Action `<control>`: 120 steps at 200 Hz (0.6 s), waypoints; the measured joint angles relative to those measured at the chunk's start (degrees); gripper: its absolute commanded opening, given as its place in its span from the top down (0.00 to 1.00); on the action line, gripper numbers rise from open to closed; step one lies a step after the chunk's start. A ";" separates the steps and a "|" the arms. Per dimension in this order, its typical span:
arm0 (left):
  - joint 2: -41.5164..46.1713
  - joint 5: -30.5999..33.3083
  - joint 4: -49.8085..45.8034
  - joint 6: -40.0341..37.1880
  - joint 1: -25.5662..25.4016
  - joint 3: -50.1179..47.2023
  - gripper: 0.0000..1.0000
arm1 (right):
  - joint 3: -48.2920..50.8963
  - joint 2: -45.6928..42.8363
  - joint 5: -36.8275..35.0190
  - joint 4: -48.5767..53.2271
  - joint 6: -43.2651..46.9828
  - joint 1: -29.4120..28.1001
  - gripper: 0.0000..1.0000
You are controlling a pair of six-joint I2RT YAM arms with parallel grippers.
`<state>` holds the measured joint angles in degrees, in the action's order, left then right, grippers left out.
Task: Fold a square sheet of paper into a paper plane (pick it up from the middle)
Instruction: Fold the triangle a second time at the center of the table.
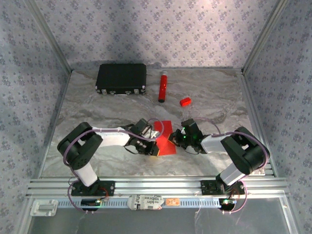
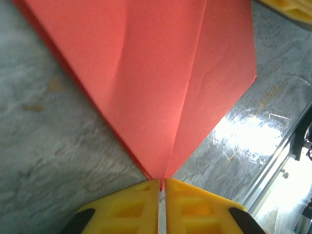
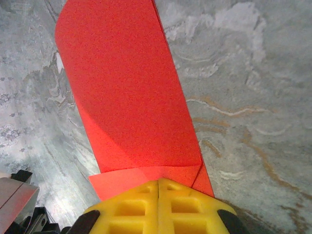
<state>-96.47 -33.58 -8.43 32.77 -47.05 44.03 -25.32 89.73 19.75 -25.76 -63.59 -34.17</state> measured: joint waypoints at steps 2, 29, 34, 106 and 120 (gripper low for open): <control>0.13 0.00 -0.15 0.00 0.00 0.00 0.89 | 0.00 -0.02 -0.02 0.02 0.00 0.00 1.00; 2.91 0.02 -1.14 0.09 0.00 0.07 0.89 | 0.00 -0.17 -0.26 0.28 0.00 0.00 1.00; 3.41 0.02 -1.31 0.09 0.00 0.20 0.89 | 0.00 -0.22 -0.31 0.31 -0.02 0.00 1.00; 1.53 -3.76 1.03 1.75 0.00 2.45 0.88 | 0.00 -0.50 -0.85 0.74 0.00 0.00 1.00; 0.15 -4.70 1.40 1.77 0.00 2.45 0.88 | 0.00 -0.50 -0.85 0.76 0.00 0.02 1.00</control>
<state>-96.31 -38.28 -7.03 34.54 -47.05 46.48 -25.32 89.23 18.90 -24.99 -63.59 -34.15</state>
